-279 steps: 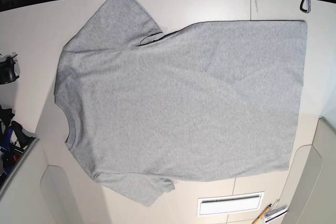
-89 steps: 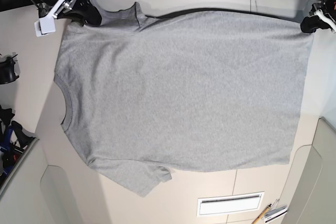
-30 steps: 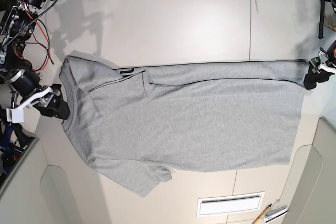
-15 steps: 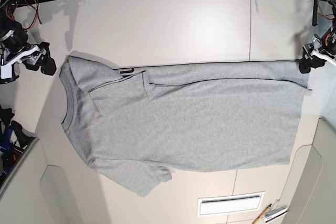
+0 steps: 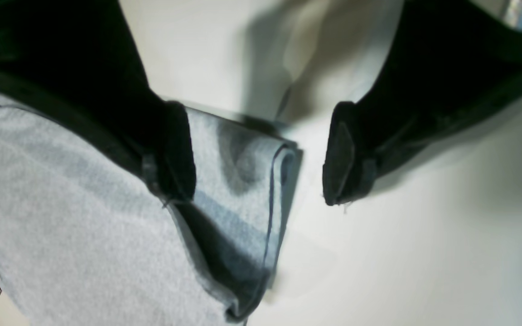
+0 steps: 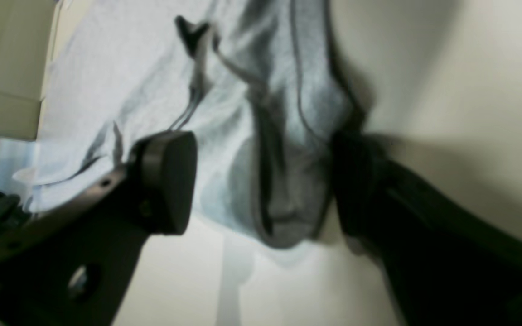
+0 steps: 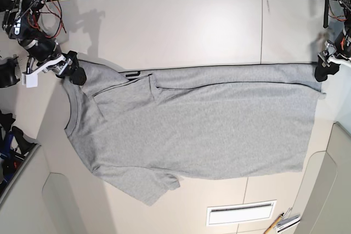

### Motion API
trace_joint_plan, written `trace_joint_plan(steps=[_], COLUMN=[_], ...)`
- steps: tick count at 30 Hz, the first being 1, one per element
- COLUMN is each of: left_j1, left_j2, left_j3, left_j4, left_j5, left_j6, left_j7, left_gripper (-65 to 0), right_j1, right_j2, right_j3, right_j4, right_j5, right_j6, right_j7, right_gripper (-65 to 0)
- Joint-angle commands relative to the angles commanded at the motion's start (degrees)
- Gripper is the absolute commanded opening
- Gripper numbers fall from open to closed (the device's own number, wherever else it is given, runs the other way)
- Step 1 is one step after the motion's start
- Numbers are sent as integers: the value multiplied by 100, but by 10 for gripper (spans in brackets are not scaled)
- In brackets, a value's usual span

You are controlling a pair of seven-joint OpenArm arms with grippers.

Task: Fold the T-shirt properly
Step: 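Regrasp the shirt edge with the right gripper and smooth it flat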

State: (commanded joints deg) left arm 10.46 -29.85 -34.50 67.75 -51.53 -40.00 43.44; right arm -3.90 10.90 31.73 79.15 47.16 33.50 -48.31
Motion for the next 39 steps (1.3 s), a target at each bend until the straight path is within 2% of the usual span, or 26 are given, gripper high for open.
trace_joint_plan(steps=[4, 8, 9, 10, 12, 13, 15, 16, 17, 18, 21, 23, 27, 30, 35, 39], left_j1=[2, 2, 2, 0, -4, -15, -33, -57, -87, -127, -378, -505, -501, -398, 52, 216], left_j2=[118, 238, 238, 236, 236, 236, 234, 234, 234, 232, 153, 37, -146, -232, -350, -352], left_j3=[4, 4, 4, 4, 4, 4, 4, 4, 4, 4, 4, 2, 4, 4, 4, 2], left_j4=[0, 0, 0, 2, 2, 2, 7, 9, 9, 7, 24, 116, 675, 994, 1191, 1193], left_j5=[-7, -4, -7, -7, -7, -7, -4, -2, 31, 48, 70, -26, -55, -57, -299, -315], left_j6=[0, 0, 0, 0, 0, 0, 0, 0, 0, 0, 0, 0, 0, 0, 0, 0], left_j7=[9, 7, 7, 7, 7, 9, 13, 15, 52, 109, 468, 708, 1075, 1128, 1217, 1257], left_gripper=[-174, -182, -213, -280, -460, -515, -562, -588, -641, -650, -650, -650, -650, -650, -650, -650], right_j1=[70, 70, 70, 70, 70, 70, 72, 72, 72, 72, 72, 68, 52, 4, -520, -892], right_j2=[-4, -48, -46, -46, -46, -46, -46, -46, -46, -46, -46, -44, -39, 15, 227, 275], right_j3=[-310, -374, -374, -374, -374, -374, -374, -374, -374, -374, -372, -345, -87, 57, 57, 181], right_j4=[0, 0, 0, 0, 0, 2, 2, 2, 2, 2, 42, 136, 472, 688, 1005, 1318], right_j5=[-179, -201, -205, -227, -240, -238, -236, -236, -238, -238, -219, -219, -111, 46, 136, 195], right_j6=[-11, -11, -9, -9, -9, -7, -4, -4, -2, -2, 83, 81, 81, 85, 85, 85], right_j7=[199, 227, 227, 225, 223, 225, 225, 225, 225, 223, 223, 168, -238, -579, -590, -592], right_gripper=[-195, -208, -240, -296, -465, -543, -647, -650, -650, -650, -650, -650, -650, -650, -650, -650])
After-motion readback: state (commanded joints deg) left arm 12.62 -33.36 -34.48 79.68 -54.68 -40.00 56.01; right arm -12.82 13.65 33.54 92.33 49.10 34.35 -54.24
